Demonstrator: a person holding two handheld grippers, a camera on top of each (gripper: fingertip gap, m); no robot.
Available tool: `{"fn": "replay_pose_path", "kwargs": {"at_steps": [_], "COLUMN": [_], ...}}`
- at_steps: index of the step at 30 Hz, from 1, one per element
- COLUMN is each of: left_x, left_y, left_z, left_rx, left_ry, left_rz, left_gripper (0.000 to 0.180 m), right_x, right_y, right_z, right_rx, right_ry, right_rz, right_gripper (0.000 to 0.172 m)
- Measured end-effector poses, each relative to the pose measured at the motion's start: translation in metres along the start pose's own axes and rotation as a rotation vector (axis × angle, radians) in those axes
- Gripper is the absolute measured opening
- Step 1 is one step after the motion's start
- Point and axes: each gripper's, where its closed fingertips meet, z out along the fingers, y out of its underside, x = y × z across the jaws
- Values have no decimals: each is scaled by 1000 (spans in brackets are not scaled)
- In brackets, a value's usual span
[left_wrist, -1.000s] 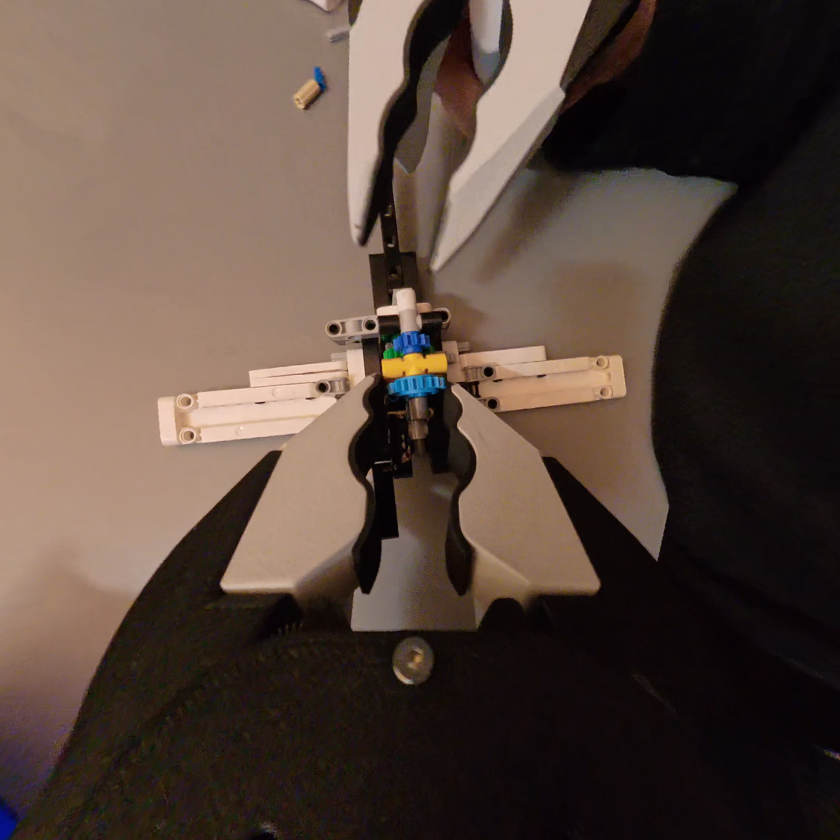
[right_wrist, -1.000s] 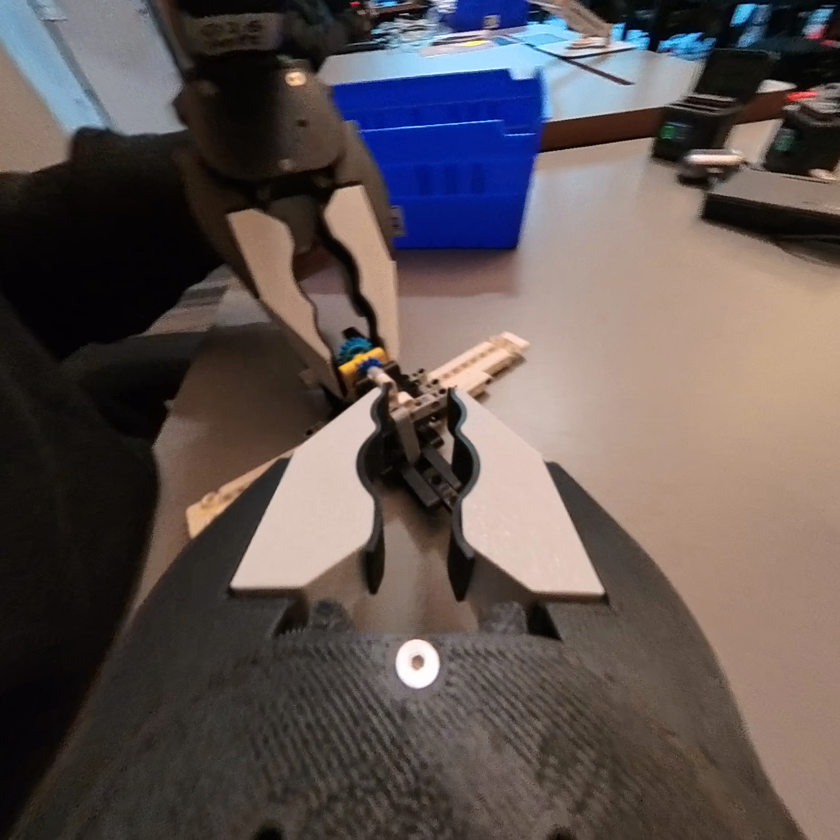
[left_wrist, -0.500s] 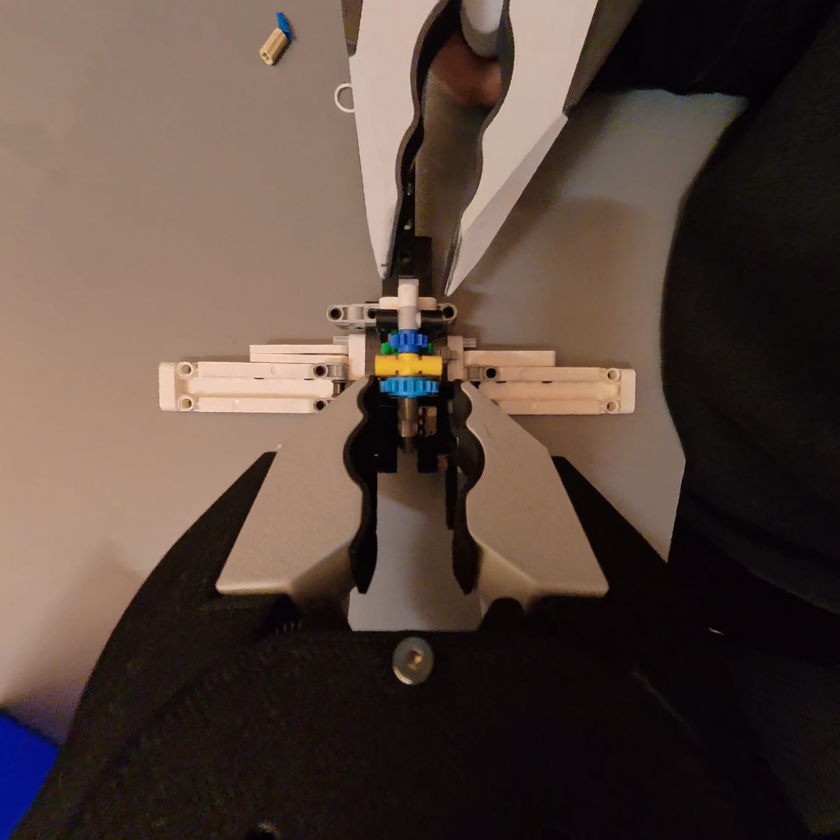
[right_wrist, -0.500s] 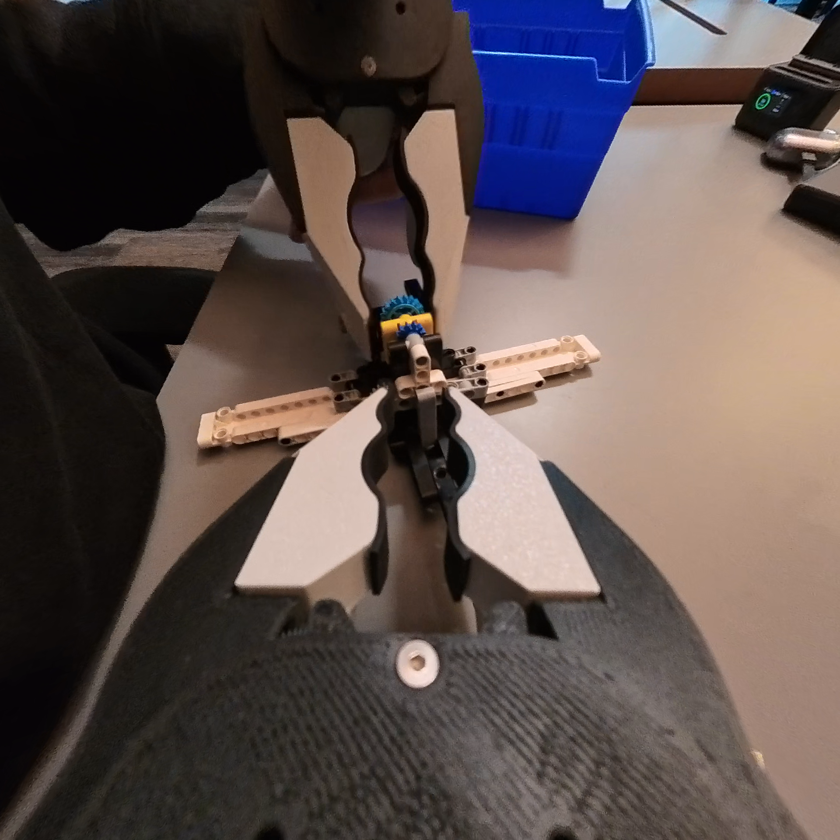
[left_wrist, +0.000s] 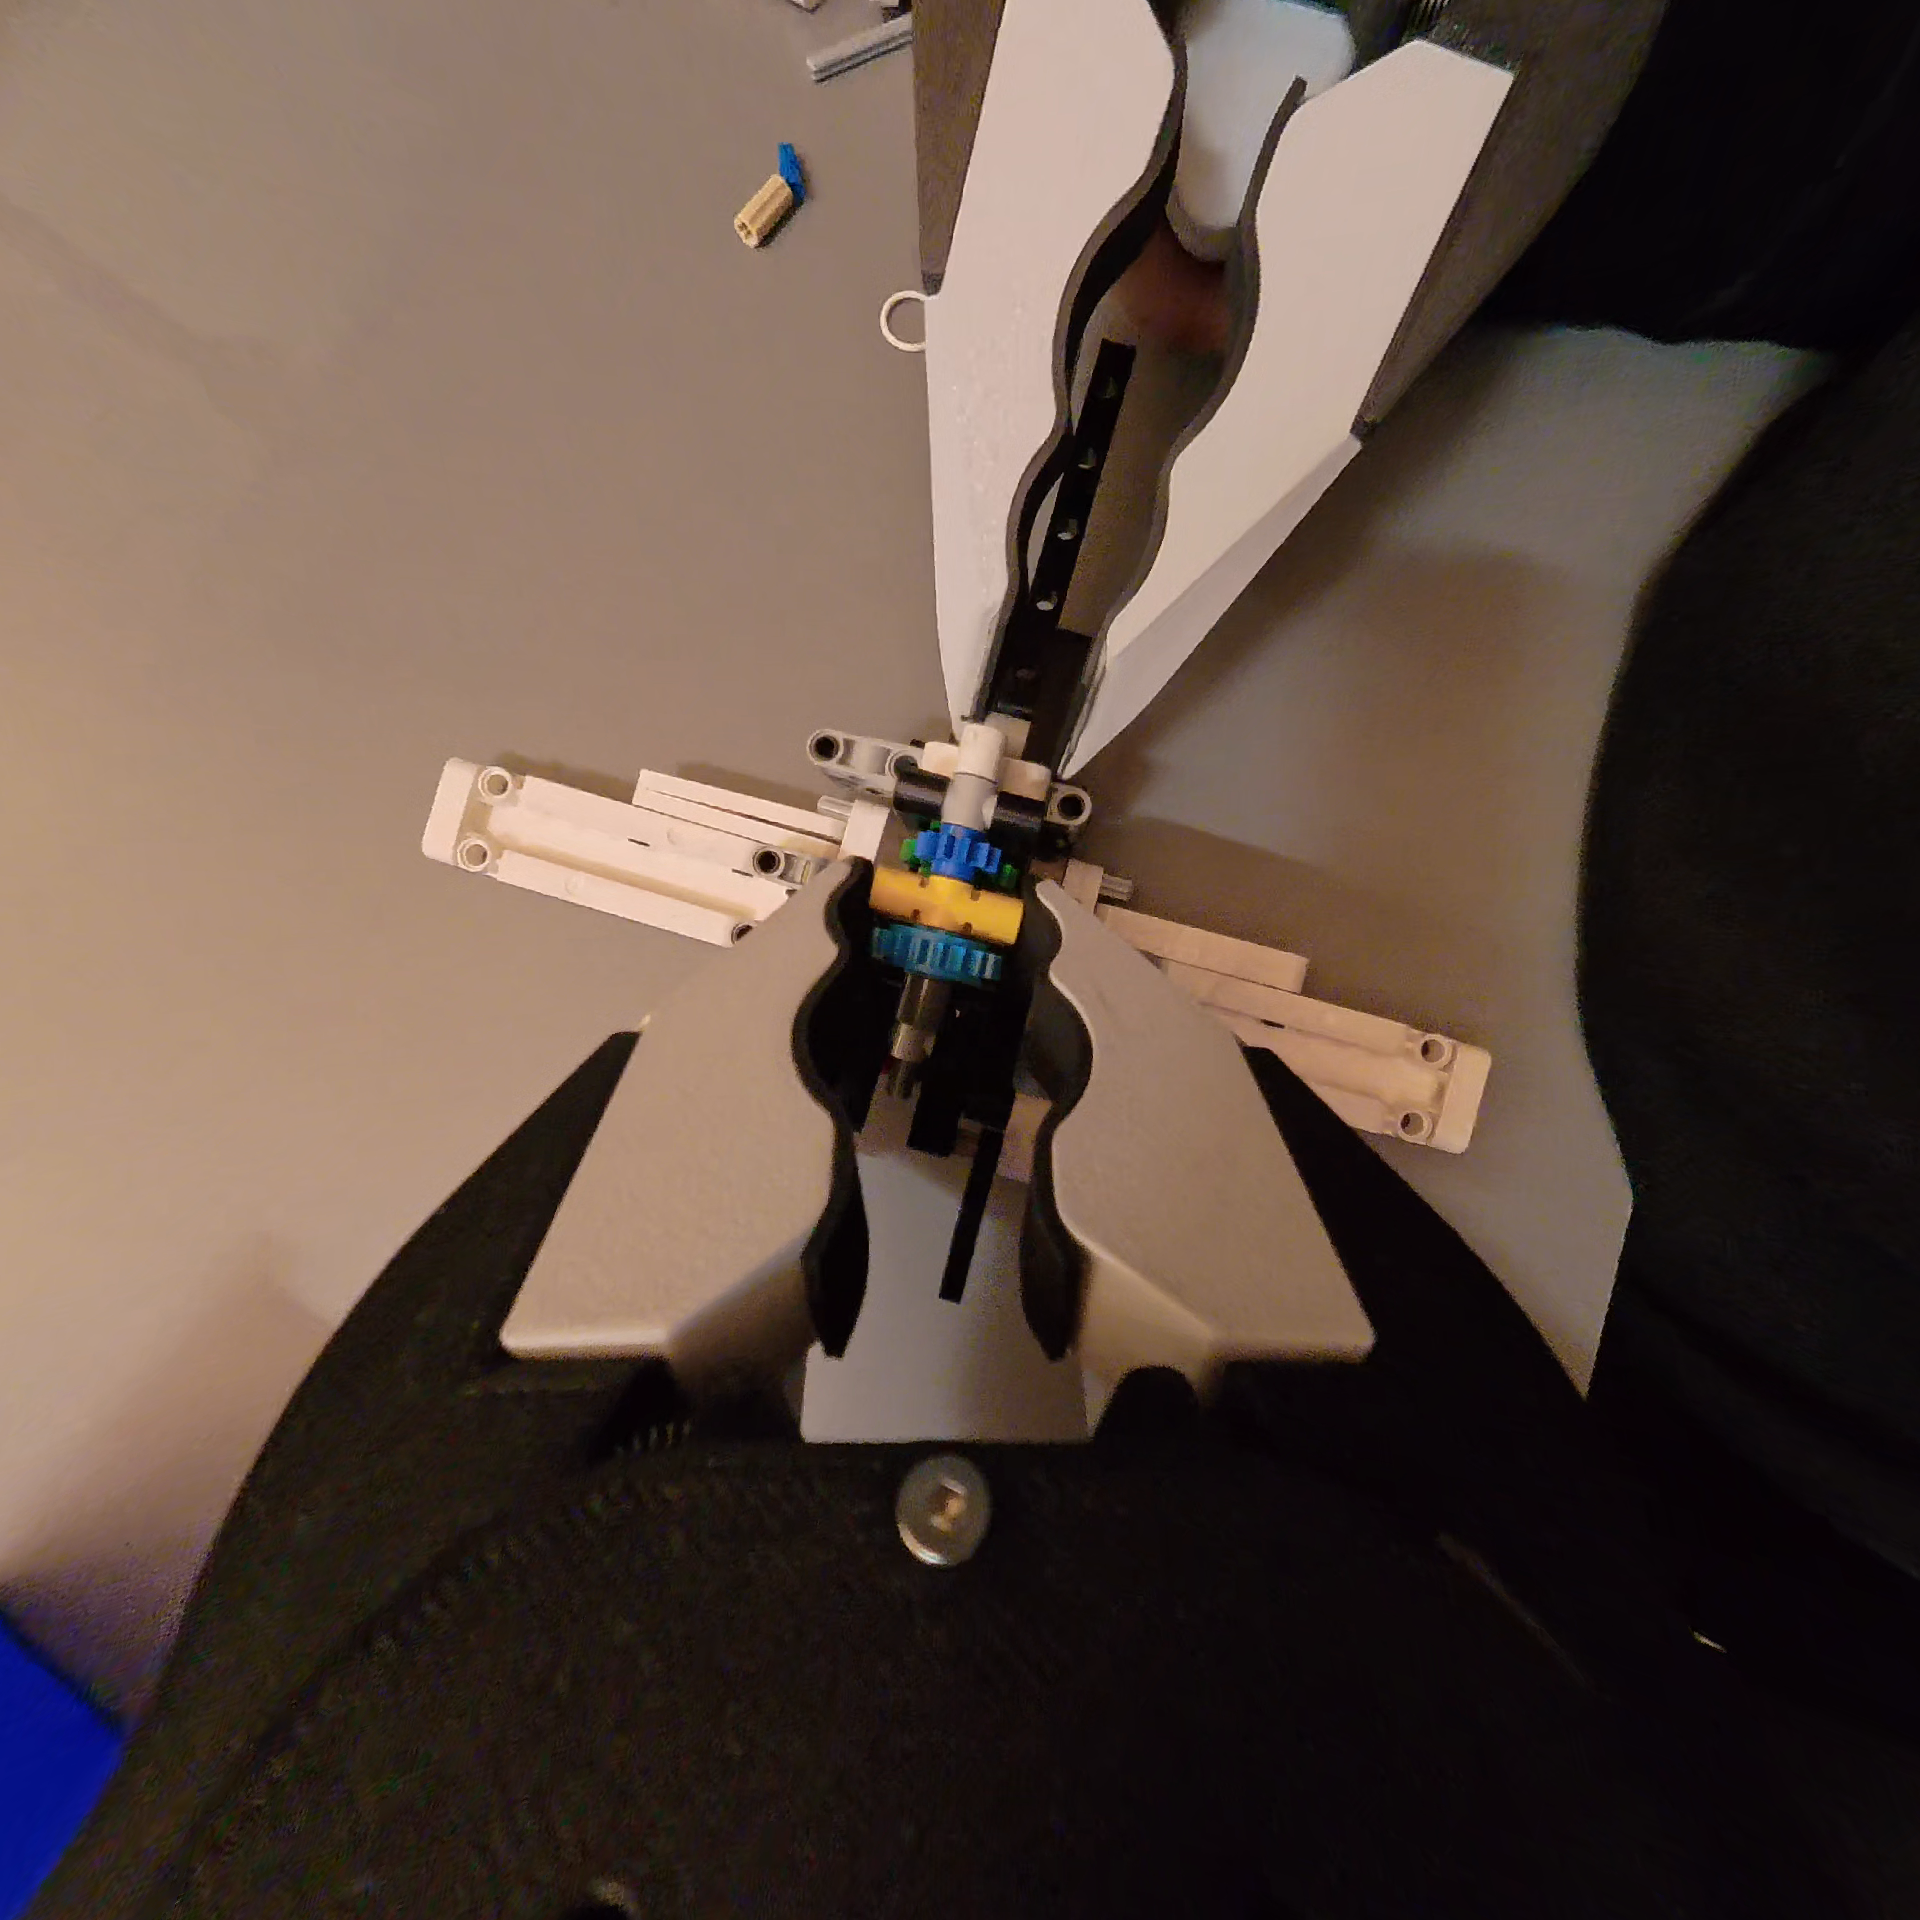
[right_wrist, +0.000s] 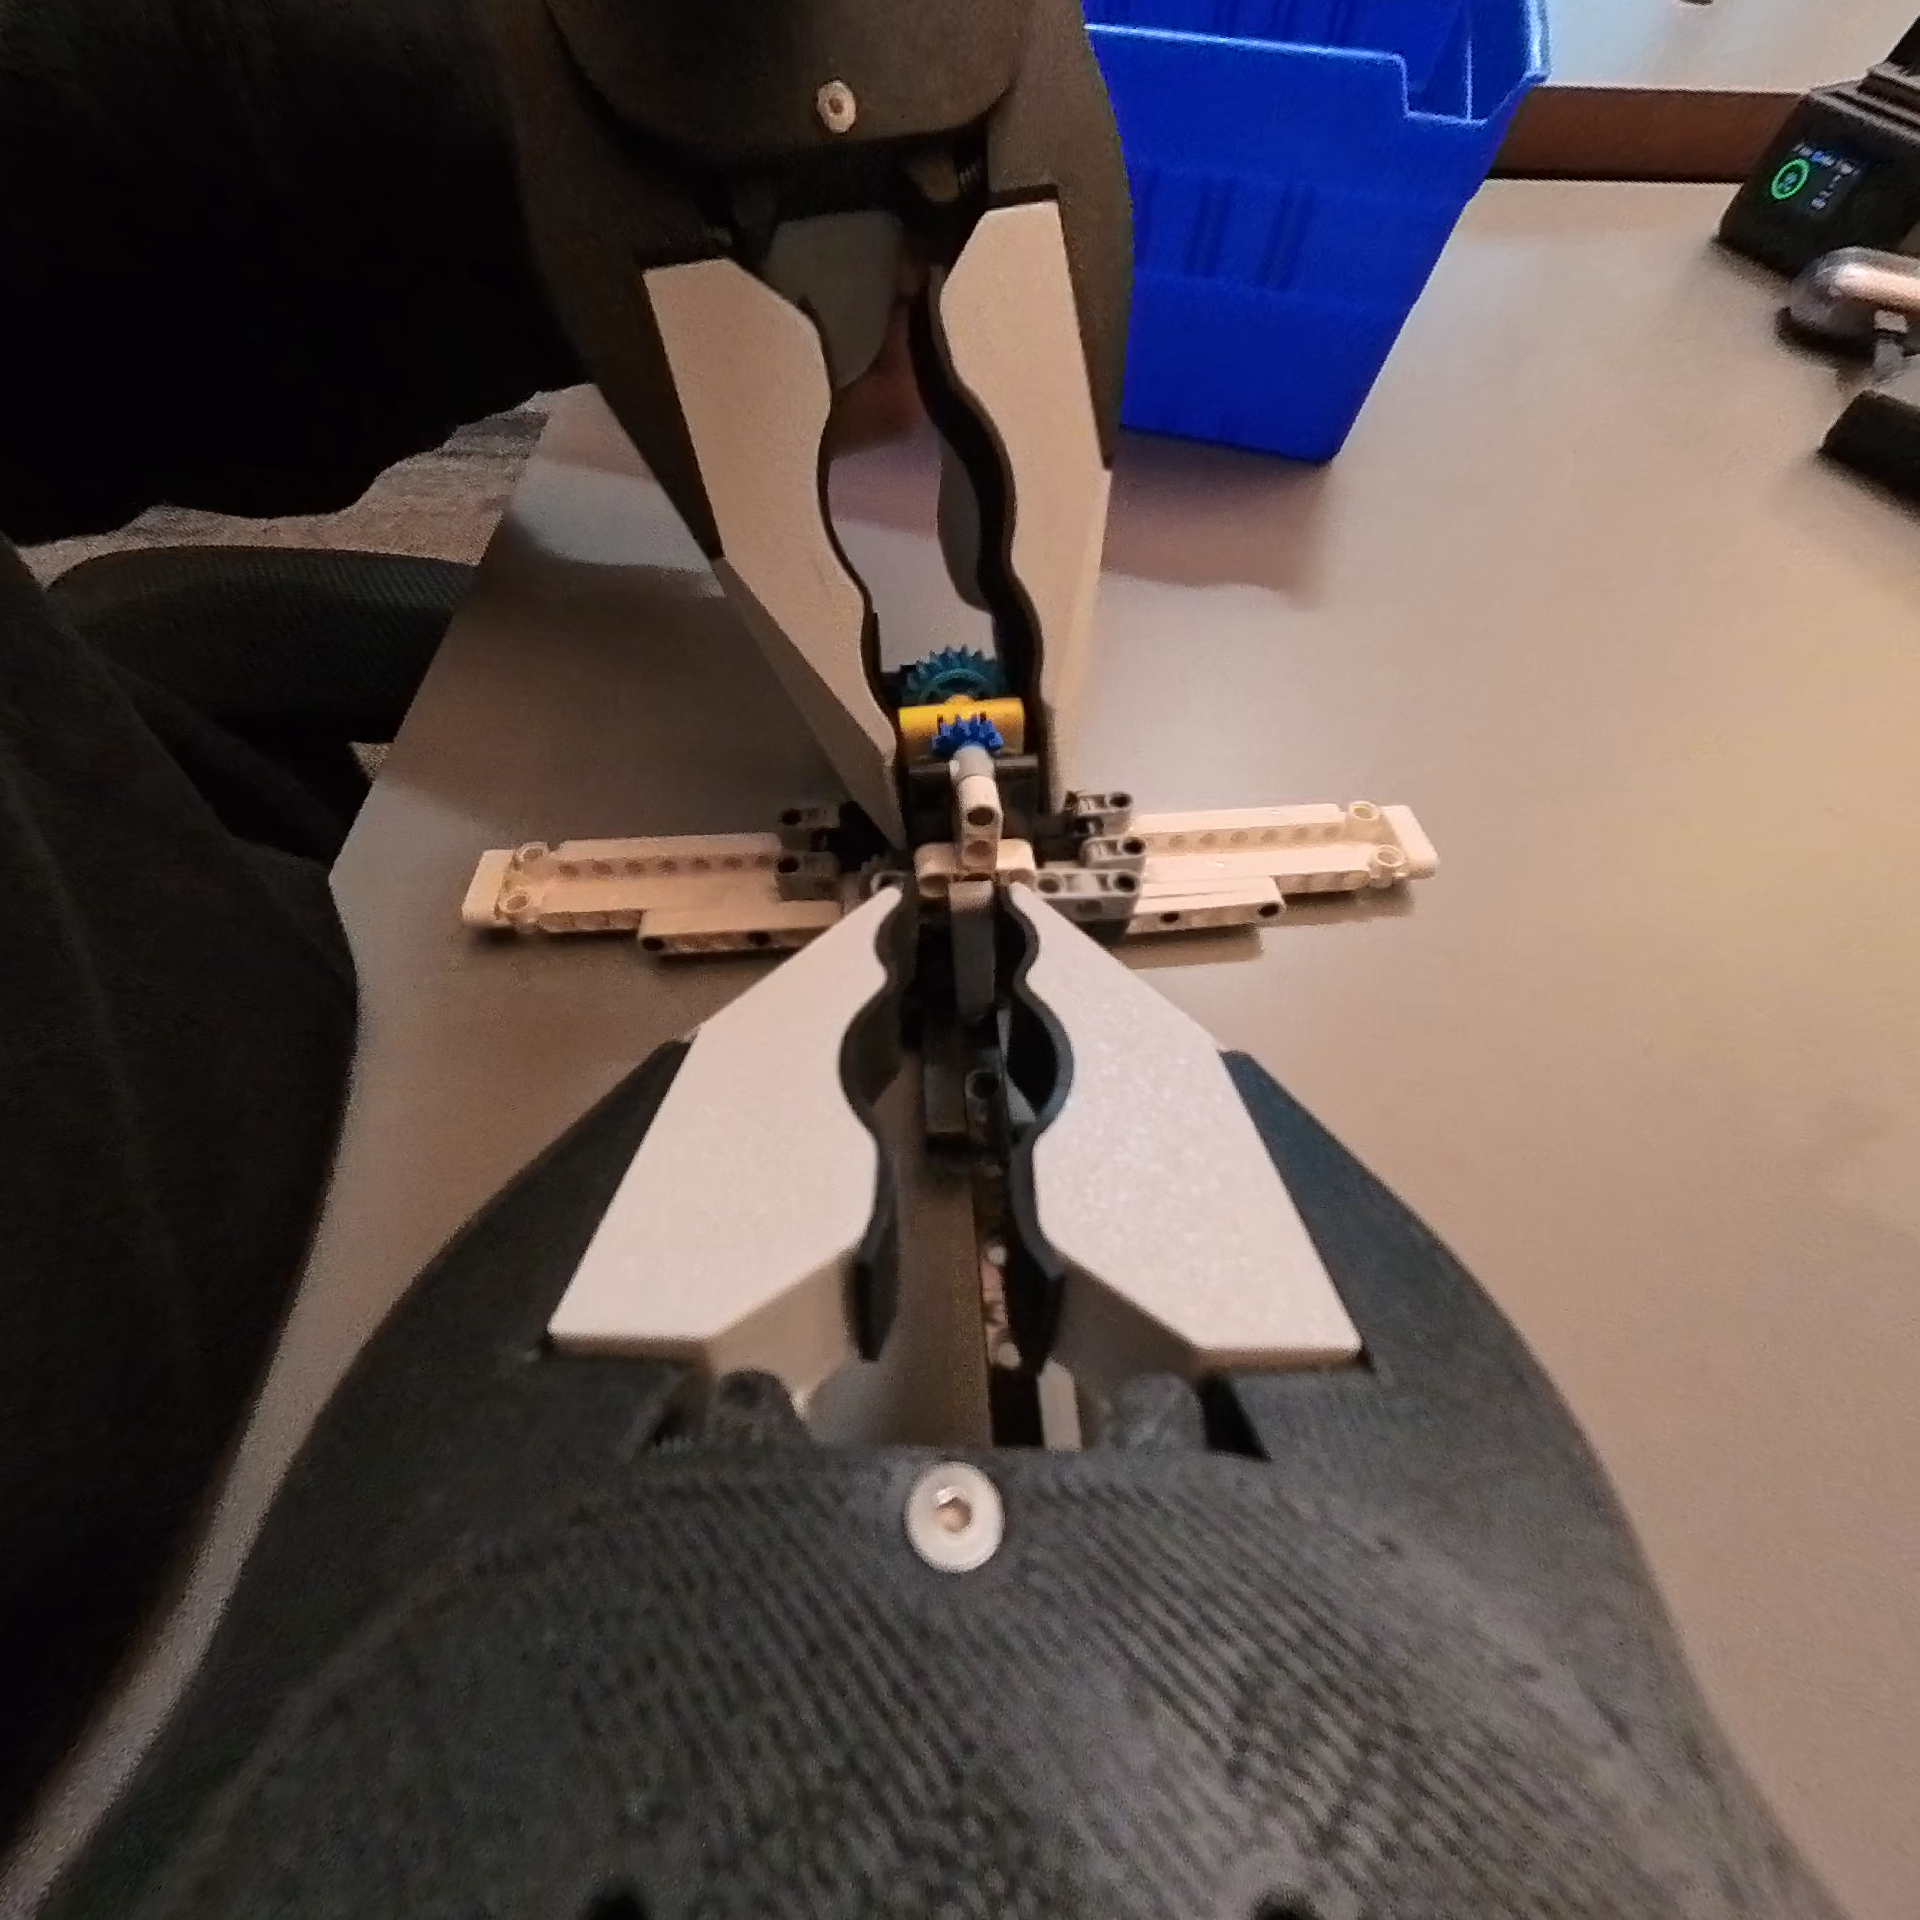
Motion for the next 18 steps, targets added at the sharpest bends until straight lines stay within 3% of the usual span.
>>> {"fn": "replay_pose_path", "kwargs": {"at_steps": [13,16,18], "left_x": [3,4,5], "left_y": [-1,-1,-1], "left_z": [1,1,1], "left_rx": [17,19,20], "left_ry": [17,20,24], "left_rz": [11,16,22], "left_gripper": [25,25,25], "right_x": [1,0,-4], "right_y": [2,-4,-8], "right_z": [-3,-3,-2], "right_rx": [-14,11,29], "right_ry": [-2,-14,-43], "right_rz": [11,7,8], "right_gripper": [5,26,30]}}
